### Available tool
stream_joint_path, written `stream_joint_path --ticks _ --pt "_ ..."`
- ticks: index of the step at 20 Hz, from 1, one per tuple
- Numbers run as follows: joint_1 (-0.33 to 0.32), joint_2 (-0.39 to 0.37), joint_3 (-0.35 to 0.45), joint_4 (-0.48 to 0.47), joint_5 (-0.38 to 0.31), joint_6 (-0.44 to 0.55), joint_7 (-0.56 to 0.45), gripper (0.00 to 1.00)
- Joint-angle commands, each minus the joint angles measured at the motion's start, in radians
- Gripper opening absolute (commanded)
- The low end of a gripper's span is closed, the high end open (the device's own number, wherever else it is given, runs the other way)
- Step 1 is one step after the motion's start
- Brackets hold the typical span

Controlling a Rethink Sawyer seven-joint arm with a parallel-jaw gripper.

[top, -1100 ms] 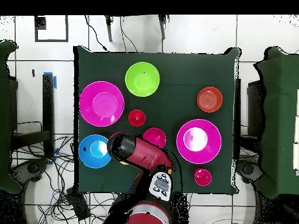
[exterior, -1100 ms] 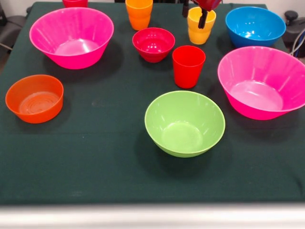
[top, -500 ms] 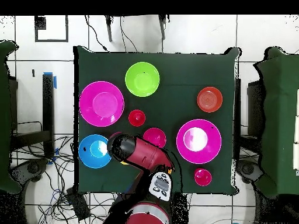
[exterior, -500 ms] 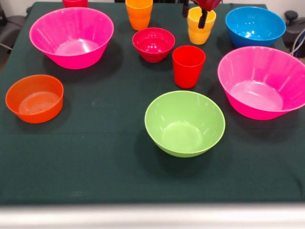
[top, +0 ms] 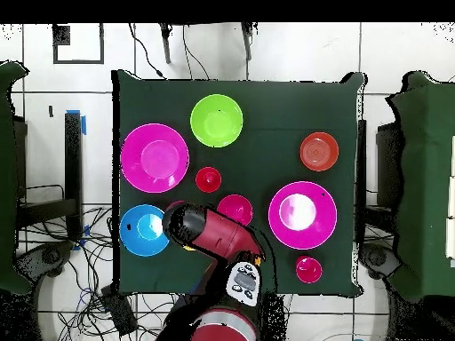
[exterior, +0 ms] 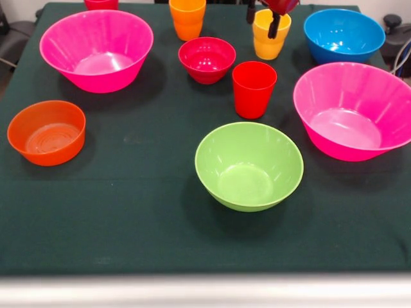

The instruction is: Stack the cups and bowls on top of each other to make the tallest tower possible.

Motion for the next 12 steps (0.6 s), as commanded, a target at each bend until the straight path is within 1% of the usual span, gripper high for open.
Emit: stream_joint_path --ticks 1,4,12 --pt "0.029 0.041 0.078 -0.052 0.047 -0.026 0.211 1.00" --pt "0.057 0.052 0.063 -0.071 0.057 -0.023 0.228 1.00" --pt "0.102 0.085 0.047 -0.108 0.086 -0.038 0.253 1.00"
